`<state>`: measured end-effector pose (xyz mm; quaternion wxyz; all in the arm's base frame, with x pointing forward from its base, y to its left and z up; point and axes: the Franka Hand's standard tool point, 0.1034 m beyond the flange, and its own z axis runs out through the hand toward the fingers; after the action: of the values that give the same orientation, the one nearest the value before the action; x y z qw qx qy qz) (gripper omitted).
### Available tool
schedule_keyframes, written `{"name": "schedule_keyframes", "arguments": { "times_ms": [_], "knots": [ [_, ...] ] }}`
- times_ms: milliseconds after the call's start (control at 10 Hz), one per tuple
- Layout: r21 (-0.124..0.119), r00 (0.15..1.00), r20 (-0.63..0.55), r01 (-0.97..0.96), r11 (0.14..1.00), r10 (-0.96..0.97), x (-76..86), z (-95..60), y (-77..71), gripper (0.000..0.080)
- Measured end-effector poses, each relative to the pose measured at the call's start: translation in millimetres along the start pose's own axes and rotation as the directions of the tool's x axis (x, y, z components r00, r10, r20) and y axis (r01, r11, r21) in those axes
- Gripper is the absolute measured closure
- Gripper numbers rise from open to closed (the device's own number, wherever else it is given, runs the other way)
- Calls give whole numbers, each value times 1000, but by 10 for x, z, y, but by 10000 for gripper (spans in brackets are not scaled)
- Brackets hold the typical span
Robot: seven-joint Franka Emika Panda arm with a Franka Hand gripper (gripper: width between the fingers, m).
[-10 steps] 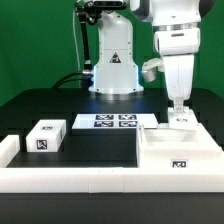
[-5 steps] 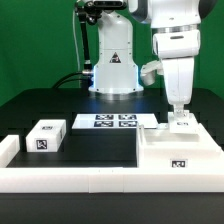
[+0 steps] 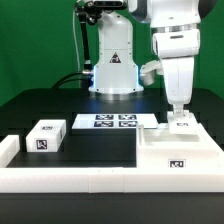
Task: Assemble cabinet
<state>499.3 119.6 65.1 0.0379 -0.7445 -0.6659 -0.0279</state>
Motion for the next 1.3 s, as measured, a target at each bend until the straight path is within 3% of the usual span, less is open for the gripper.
{"name": "schedule_keyframes", "arguments": {
  "times_ms": [200, 300, 400, 900, 1100, 1300],
  "knots": [
    [11, 1000, -6, -13, 1000, 13, 27, -18, 354, 738],
    [5, 1000, -11, 19, 1000, -19, 13, -22, 467, 738],
    [1, 997, -18, 77, 997, -77, -41, -6, 532, 738],
    [2, 998, -19, 61, 998, -61, -46, -12, 560, 738],
    [-8, 997, -31, 67, 998, -67, -51, -20, 815, 738],
    [35, 996, -29, 83, 996, -82, -64, -5, 869, 738]
  ]
}}
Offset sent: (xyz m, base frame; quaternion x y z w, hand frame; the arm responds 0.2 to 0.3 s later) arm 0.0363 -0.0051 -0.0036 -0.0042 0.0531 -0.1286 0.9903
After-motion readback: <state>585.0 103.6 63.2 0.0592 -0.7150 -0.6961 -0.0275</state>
